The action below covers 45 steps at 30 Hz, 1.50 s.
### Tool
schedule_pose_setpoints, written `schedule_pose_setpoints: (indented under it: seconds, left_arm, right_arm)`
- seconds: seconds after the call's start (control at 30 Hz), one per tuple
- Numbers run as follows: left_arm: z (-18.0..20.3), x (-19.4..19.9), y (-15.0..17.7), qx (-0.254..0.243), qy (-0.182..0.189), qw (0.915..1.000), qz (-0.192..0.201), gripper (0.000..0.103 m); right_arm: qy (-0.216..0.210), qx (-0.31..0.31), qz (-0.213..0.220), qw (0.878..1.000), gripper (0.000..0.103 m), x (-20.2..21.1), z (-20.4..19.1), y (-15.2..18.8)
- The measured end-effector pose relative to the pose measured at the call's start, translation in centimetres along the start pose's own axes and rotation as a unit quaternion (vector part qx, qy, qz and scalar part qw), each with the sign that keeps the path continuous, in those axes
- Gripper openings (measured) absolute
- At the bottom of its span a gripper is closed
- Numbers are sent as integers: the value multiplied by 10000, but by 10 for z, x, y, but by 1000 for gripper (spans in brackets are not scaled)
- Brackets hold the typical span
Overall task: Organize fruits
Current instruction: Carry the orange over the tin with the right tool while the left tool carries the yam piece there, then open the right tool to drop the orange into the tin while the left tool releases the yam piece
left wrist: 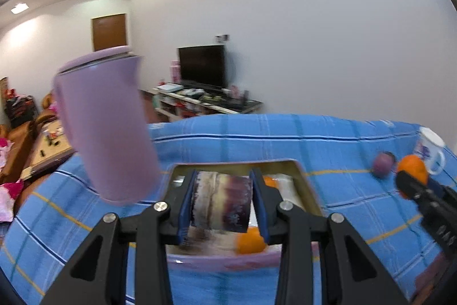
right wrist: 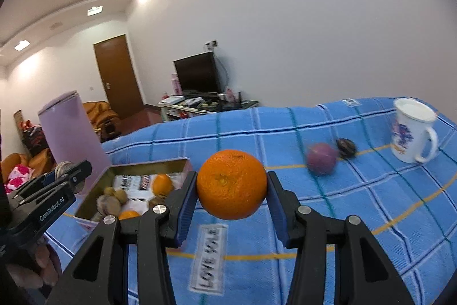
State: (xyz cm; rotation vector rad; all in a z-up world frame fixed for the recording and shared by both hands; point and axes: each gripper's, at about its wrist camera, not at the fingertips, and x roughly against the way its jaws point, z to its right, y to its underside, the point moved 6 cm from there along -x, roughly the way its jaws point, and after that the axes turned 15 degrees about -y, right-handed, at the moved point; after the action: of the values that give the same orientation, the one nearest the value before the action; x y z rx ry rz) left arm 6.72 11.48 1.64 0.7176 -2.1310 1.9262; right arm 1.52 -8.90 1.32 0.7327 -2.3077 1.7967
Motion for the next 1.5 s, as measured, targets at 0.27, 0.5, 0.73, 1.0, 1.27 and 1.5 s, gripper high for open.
schedule_pose_setpoints:
  seconds: [0.27, 0.5, 0.73, 1.0, 1.27, 1.5]
  left_arm:
    - [-37, -45, -5, 229, -448, 9986, -140, 39]
    - [-19, -66, 4, 197, -207, 9993, -225, 38]
    - [-13, -79, 14, -71, -248, 9991, -337, 39]
    - [5, -92, 24, -493, -219, 9973, -496, 38]
    - [15, -95, 30, -636, -93, 9957, -667, 38]
    - [17, -92, 31, -689, -95, 9954, -662, 38]
  right_arm:
    - [-323, 416, -62, 9986, 49, -45, -38, -11]
    - [-607, 369, -153, 9974, 49, -78, -56, -9]
    - [-752, 365, -341, 9959, 49, -112, -75, 2]
    - [-842, 302, -569, 9944, 49, -131, -81, 11]
    - [-909, 234, -974, 9908, 50, -151, -84, 22]
    - [-1037, 165, -1050, 9889, 50, -153, -85, 24]
